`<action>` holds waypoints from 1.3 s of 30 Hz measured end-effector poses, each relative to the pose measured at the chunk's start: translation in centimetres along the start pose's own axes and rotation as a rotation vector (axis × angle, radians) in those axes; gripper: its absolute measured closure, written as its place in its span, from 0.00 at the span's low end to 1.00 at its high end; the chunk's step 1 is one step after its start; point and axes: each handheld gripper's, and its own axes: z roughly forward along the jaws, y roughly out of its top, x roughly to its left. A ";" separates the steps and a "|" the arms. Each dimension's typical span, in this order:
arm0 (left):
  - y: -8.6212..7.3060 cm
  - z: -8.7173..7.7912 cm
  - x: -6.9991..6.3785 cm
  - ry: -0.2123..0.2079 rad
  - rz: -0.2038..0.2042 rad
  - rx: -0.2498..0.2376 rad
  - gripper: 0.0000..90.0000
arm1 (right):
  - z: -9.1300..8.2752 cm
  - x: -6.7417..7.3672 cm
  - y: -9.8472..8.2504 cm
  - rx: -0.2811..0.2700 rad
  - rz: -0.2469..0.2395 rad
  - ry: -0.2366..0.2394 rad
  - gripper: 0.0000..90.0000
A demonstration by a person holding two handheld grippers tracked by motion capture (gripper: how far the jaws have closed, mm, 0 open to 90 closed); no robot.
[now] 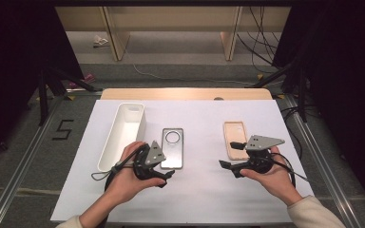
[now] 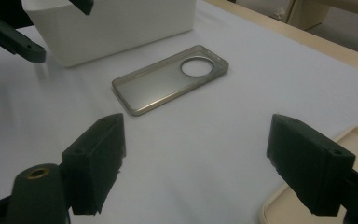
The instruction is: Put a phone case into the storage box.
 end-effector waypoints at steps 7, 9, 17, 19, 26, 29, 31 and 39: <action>2.1 2.9 0.2 -0.009 0.133 0.140 0.19 | -0.8 -0.1 -0.3 -0.019 0.018 -0.008 0.22; 2.3 3.5 0.3 -0.013 0.153 0.167 0.19 | -1.1 -0.2 -0.5 -0.025 0.023 -0.012 0.22; 3.0 5.2 0.7 -0.005 0.226 0.248 0.18 | -1.9 -0.3 -0.9 -0.040 0.028 -0.035 0.22; 3.0 5.5 0.8 -0.011 0.257 0.280 0.18 | -1.9 -0.3 -0.9 -0.040 0.029 -0.036 0.22; 3.2 6.8 0.8 -0.018 0.323 0.356 0.19 | -2.0 -0.3 -1.0 -0.037 0.031 -0.034 0.22; 3.2 7.6 0.7 -0.011 0.382 0.390 0.20 | -1.9 -0.3 -1.0 -0.035 0.032 -0.029 0.22; 3.0 8.1 0.7 -0.020 0.402 0.410 0.20 | -1.9 -0.3 -1.0 -0.037 0.032 -0.028 0.22; 2.8 9.1 0.8 -0.026 0.449 0.446 0.20 | -1.9 -0.3 -1.1 -0.035 0.033 -0.025 0.22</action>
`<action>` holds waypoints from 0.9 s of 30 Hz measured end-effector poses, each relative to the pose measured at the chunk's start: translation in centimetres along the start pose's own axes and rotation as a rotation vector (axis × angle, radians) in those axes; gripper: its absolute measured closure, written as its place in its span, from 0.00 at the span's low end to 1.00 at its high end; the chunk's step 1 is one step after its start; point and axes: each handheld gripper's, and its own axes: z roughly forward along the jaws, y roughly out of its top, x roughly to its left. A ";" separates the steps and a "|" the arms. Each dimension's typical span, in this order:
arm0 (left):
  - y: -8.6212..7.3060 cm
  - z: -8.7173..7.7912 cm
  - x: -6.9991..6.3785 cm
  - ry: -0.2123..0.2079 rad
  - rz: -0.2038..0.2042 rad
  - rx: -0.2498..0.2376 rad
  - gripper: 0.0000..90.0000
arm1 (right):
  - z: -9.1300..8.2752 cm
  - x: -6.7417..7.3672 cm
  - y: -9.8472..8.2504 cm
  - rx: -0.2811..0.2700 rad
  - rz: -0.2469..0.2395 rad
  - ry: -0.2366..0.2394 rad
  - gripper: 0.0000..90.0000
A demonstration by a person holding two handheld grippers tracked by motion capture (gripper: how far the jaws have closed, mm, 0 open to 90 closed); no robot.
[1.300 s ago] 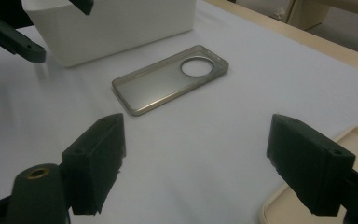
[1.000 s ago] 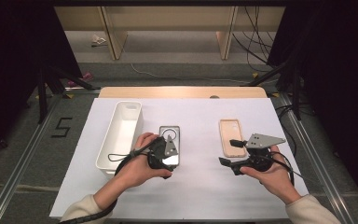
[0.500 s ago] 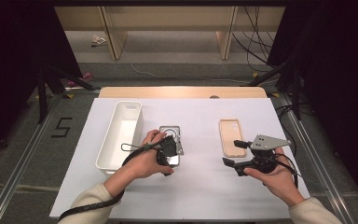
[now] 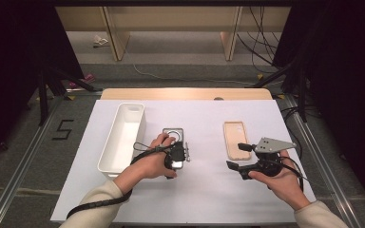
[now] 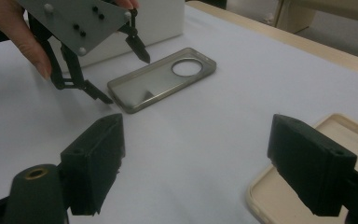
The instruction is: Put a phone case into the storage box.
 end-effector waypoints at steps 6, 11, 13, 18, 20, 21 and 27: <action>-0.1 0.7 0.1 -0.006 0.016 0.027 0.21 | 0.0 0.0 0.0 -0.001 0.001 0.003 0.22; -0.3 1.0 0.3 -0.006 0.015 0.027 0.21 | 0.0 0.0 0.0 -0.002 0.002 0.003 0.22; -0.3 1.0 0.3 -0.017 0.015 0.028 0.21 | 0.0 0.0 0.0 -0.002 0.001 0.004 0.22; -0.2 1.0 0.3 -0.021 0.023 0.033 0.22 | 0.0 0.0 0.0 -0.001 0.002 0.004 0.22; -0.2 1.0 0.3 -0.024 0.023 0.035 0.23 | 0.0 0.0 0.0 0.000 0.002 0.005 0.22; -0.2 1.0 0.3 -0.024 0.023 0.033 0.24 | 0.0 0.0 0.0 0.002 0.003 0.005 0.22; 0.0 1.0 0.4 -0.065 0.026 0.043 0.32 | 0.0 0.0 0.0 0.001 0.001 0.007 0.22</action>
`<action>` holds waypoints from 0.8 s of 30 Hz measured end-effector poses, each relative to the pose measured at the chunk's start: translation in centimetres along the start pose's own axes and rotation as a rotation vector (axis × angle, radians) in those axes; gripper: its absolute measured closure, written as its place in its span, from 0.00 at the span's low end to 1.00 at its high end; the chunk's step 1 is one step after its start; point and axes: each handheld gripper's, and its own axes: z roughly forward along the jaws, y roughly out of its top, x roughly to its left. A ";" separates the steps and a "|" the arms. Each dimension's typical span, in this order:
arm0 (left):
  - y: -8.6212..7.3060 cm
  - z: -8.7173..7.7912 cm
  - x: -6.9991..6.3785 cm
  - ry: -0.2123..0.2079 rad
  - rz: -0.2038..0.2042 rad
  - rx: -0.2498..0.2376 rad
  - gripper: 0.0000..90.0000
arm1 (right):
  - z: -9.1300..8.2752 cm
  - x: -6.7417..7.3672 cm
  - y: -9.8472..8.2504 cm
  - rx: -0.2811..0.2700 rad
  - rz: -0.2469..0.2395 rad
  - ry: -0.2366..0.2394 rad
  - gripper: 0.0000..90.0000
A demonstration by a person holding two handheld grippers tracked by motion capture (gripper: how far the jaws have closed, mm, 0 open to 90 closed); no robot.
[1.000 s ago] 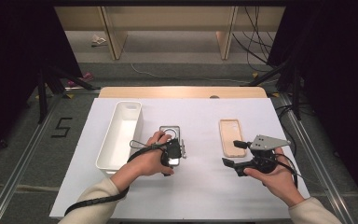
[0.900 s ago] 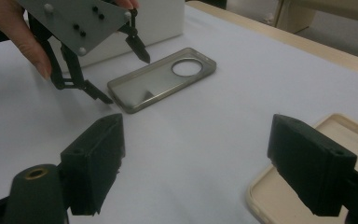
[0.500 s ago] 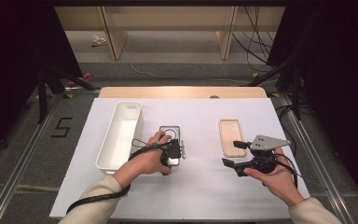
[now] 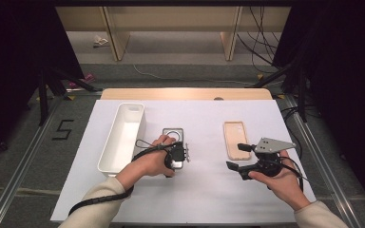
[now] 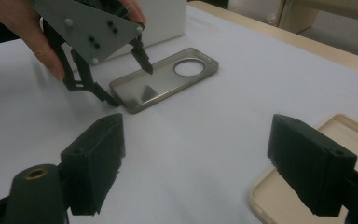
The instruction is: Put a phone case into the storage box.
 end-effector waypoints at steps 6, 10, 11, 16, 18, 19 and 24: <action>0.0 -0.1 0.1 -0.060 0.014 -0.003 0.48 | 0.0 0.0 0.0 0.000 0.000 0.000 0.22; -0.1 -0.2 0.0 -0.090 0.013 -0.008 0.57 | 0.1 0.0 0.0 0.000 0.001 0.002 0.22; -0.1 -0.2 0.0 -0.094 0.014 -0.009 0.60 | 0.1 0.1 0.0 0.000 0.001 0.002 0.22; 0.0 -0.2 -0.1 -0.117 0.027 -0.008 0.68 | 0.1 0.0 0.0 -0.001 0.000 0.003 0.22; 0.1 -0.2 -0.1 -0.127 0.038 -0.007 0.72 | 0.1 0.1 0.0 0.000 0.001 0.004 0.22; 0.1 -0.2 -0.1 -0.127 0.046 -0.006 0.73 | 0.1 0.1 0.0 0.000 0.000 0.004 0.22; 0.1 -0.1 0.0 -0.154 0.054 -0.008 0.79 | 0.1 0.1 0.0 0.002 -0.001 0.004 0.22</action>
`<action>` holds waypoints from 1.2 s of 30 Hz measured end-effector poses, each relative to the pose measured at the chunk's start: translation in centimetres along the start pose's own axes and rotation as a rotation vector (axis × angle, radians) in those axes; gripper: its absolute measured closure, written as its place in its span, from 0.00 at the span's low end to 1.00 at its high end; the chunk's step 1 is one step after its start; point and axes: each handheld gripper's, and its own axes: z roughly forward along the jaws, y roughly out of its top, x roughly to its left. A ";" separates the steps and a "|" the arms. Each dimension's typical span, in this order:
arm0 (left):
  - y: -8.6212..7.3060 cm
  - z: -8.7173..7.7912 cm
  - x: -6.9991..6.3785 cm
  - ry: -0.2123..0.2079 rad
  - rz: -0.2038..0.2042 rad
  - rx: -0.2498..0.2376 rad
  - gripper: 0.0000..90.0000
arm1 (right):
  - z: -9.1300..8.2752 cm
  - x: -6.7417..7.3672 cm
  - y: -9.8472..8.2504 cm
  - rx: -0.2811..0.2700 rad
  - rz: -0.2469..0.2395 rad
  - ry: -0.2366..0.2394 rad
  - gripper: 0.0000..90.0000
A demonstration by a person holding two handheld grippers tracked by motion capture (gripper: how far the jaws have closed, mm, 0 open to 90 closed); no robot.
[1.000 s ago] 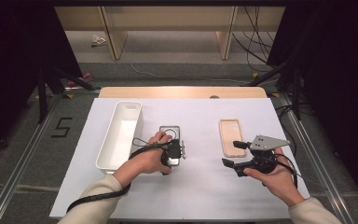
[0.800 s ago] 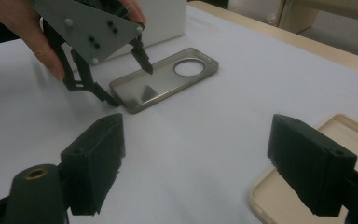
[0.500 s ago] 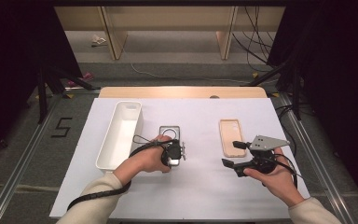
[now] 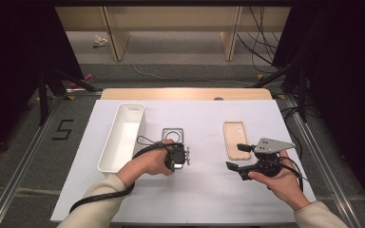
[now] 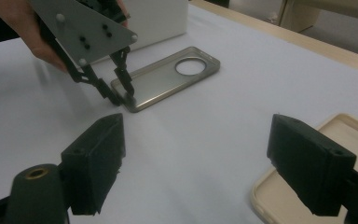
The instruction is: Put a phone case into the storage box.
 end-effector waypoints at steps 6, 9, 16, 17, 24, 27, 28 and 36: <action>0.0 0.0 0.0 -0.009 0.019 0.002 0.84 | 0.0 0.0 0.0 0.002 0.002 0.000 0.22; 0.0 -0.1 0.0 -0.016 0.024 0.007 0.86 | 0.0 0.0 0.0 0.002 -0.001 0.000 0.22; -0.1 -0.1 -0.1 -0.002 0.033 0.000 0.92 | 0.0 0.0 0.0 0.005 0.000 0.000 0.22; -0.1 -0.1 -0.2 0.001 0.033 -0.004 0.92 | 0.0 0.0 0.0 0.004 0.000 0.000 0.22; -0.3 -0.2 -0.3 0.014 0.043 -0.002 0.96 | 0.0 0.0 0.0 0.005 -0.001 0.000 0.22; -0.3 -0.2 -0.4 0.012 0.027 -0.013 0.96 | 0.1 0.0 0.0 0.006 -0.002 0.000 0.22; -0.4 -0.1 -0.4 0.012 0.026 -0.014 0.97 | 0.1 0.0 -0.1 0.006 -0.001 0.000 0.22; -0.3 -0.2 -0.6 0.024 0.034 -0.011 0.98 | 0.0 0.0 -0.1 0.005 -0.001 -0.004 0.23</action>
